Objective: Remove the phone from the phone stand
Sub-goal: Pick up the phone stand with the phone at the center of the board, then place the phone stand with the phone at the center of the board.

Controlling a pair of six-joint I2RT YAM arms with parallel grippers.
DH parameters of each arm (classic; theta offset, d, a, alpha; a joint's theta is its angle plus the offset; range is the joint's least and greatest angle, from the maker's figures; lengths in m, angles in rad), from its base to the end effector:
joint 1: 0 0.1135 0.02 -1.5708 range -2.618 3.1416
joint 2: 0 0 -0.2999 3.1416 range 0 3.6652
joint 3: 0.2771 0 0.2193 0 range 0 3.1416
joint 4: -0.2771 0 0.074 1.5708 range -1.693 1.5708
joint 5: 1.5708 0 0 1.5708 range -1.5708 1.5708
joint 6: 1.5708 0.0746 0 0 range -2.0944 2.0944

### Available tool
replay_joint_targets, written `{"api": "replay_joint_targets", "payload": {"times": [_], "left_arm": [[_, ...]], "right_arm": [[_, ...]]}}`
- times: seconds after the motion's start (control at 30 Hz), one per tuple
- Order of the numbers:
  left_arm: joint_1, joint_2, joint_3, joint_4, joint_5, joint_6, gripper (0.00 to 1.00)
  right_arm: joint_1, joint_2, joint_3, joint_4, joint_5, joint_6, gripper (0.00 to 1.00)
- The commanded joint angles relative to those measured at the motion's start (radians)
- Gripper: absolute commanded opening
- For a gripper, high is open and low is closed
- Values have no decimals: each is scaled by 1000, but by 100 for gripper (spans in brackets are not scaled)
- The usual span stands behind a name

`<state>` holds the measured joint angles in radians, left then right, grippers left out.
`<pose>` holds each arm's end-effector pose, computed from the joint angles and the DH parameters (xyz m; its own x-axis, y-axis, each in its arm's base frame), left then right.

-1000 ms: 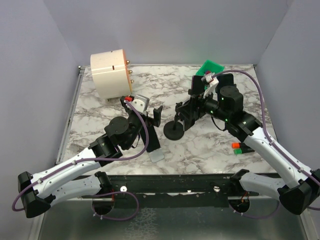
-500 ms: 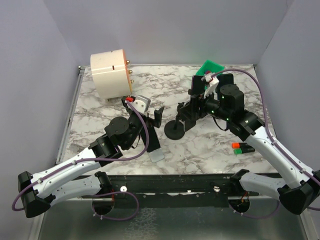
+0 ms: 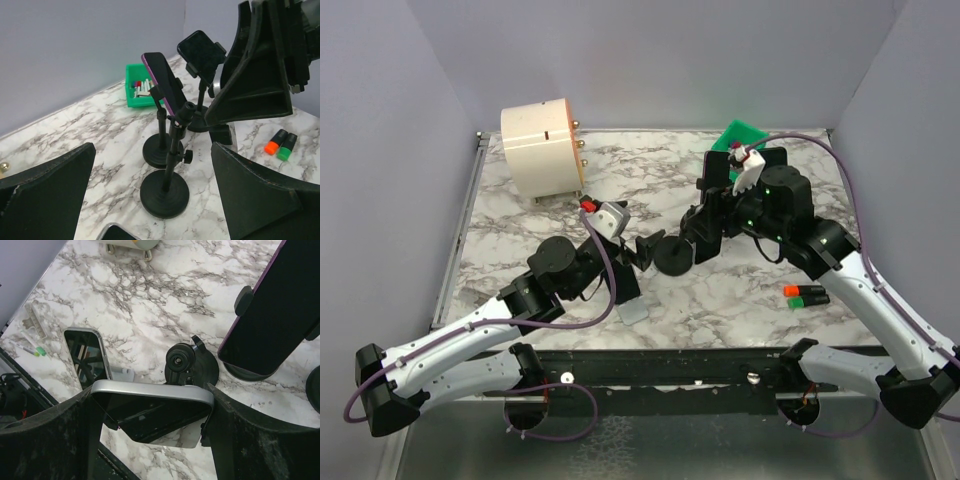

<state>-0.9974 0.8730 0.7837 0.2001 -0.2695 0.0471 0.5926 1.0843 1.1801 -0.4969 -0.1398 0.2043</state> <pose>0.1185 -0.1470 0.4004 0.0913 -0.0577 -0.9942 0.6626 0.7487 0.0174 0.1768 0.1316 0.4008 -0.4509 -0.0614 -0.8904 -0.5801 0.7784 0.2401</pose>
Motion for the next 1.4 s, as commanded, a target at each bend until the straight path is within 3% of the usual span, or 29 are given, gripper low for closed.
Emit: {"api": "replay_joint_targets", "payload": {"times": [0.0, 0.33, 0.7, 1.0, 1.37], "left_arm": [[-5, -19, -16, 46, 103, -27, 99], [-6, -43, -32, 64, 110, -20, 99], [-6, -33, -31, 64, 130, -32, 99], [-6, 5, -13, 45, 246, -43, 99], [-14, 43, -15, 40, 318, -256, 99]], "right_arm": [[28, -11, 95, -50, 62, 51, 1], [47, 56, 329, -247, 41, 61, 1], [63, 6, 162, -130, 87, 126, 1], [239, 17, 125, -82, 401, 198, 1], [253, -7, 48, -12, 421, 262, 1]]}}
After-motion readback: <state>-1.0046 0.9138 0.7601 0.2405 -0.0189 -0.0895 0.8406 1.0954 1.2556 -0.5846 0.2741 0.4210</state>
